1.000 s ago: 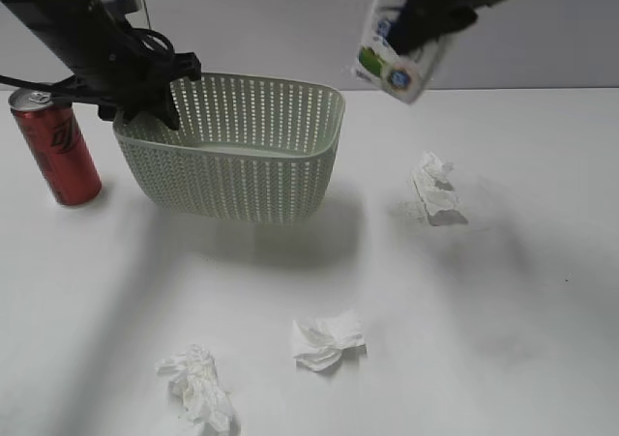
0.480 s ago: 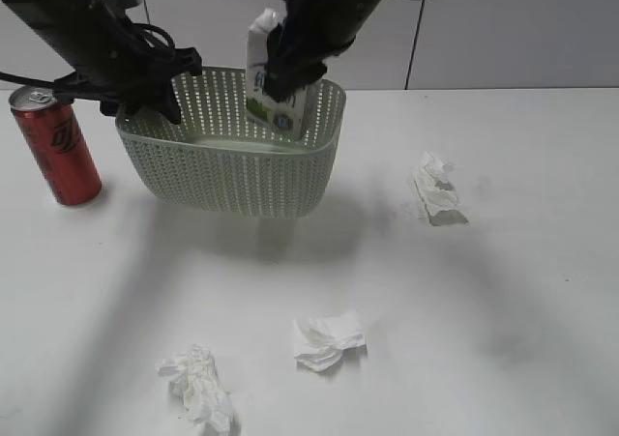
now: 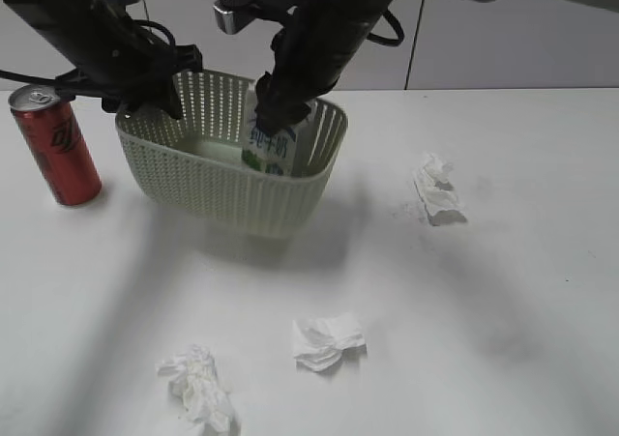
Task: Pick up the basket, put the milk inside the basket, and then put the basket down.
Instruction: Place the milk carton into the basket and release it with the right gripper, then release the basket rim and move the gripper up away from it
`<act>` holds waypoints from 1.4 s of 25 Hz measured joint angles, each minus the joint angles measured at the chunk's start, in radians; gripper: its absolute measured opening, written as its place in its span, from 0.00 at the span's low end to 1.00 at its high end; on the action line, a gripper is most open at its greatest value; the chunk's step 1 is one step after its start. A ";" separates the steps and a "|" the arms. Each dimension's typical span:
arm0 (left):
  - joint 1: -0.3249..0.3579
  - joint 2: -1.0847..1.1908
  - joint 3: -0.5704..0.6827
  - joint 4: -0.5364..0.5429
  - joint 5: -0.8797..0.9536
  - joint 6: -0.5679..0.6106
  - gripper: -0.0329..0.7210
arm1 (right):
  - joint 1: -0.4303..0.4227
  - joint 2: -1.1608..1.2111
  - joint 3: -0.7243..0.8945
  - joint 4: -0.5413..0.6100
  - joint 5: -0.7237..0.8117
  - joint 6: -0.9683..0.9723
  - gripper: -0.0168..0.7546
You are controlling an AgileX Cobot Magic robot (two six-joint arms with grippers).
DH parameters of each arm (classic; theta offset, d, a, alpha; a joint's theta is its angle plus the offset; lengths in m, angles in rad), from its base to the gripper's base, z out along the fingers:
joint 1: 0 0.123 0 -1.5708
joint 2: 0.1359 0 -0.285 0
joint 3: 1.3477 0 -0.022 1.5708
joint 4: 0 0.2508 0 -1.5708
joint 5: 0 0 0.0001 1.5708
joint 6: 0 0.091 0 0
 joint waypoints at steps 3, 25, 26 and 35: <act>0.000 0.002 0.004 0.038 0.020 0.020 0.22 | 0.000 -0.002 -0.002 0.002 -0.008 0.000 0.72; 0.000 0.006 0.008 0.012 0.000 0.008 0.04 | -0.207 -0.583 0.175 -0.204 0.228 0.237 0.81; 0.000 0.009 0.008 0.011 -0.005 0.008 0.04 | -0.229 -0.618 0.230 -0.213 0.237 0.257 0.81; 0.000 0.067 0.008 0.010 -0.020 0.008 0.04 | -0.314 -0.990 0.734 -0.228 0.224 0.340 0.79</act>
